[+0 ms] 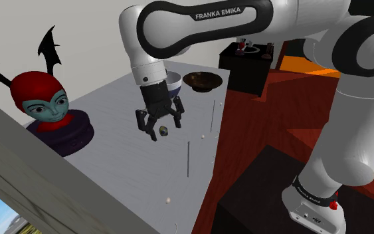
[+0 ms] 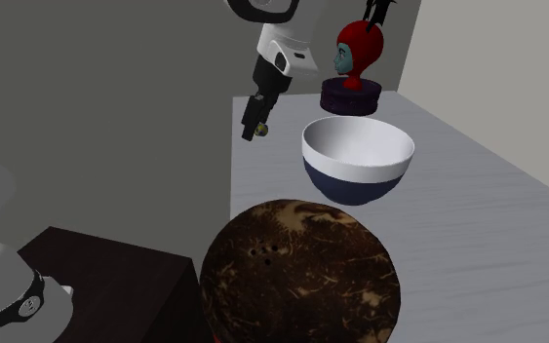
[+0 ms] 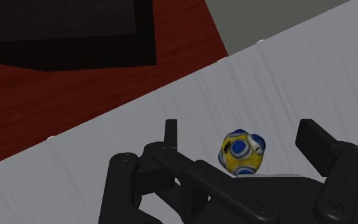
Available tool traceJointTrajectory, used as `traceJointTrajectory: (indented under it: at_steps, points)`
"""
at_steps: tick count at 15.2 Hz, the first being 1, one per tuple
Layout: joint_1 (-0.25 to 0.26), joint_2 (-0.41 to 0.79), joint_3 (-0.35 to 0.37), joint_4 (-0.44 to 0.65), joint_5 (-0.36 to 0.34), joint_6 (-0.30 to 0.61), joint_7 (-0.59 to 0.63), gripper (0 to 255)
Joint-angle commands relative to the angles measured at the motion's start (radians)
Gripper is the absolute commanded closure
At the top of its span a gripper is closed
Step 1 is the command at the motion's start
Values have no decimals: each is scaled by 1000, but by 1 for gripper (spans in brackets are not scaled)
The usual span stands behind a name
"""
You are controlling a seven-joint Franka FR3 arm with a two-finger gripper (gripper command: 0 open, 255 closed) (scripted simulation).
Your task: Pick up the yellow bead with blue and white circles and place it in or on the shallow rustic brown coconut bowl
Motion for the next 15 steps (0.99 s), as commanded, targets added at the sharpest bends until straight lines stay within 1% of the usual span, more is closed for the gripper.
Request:
traceJointTrajectory:
  at_steps: [1, 2, 3, 11, 15]
  points:
    - [0, 0, 0, 0, 0, 0, 0, 0]
    - [0, 0, 0, 0, 0, 0, 0, 0]
    - [0, 0, 0, 0, 0, 0, 0, 255]
    - [-1, -3, 0, -7, 1, 3, -2, 255]
    - [1, 2, 1, 42, 0, -40, 8, 255]
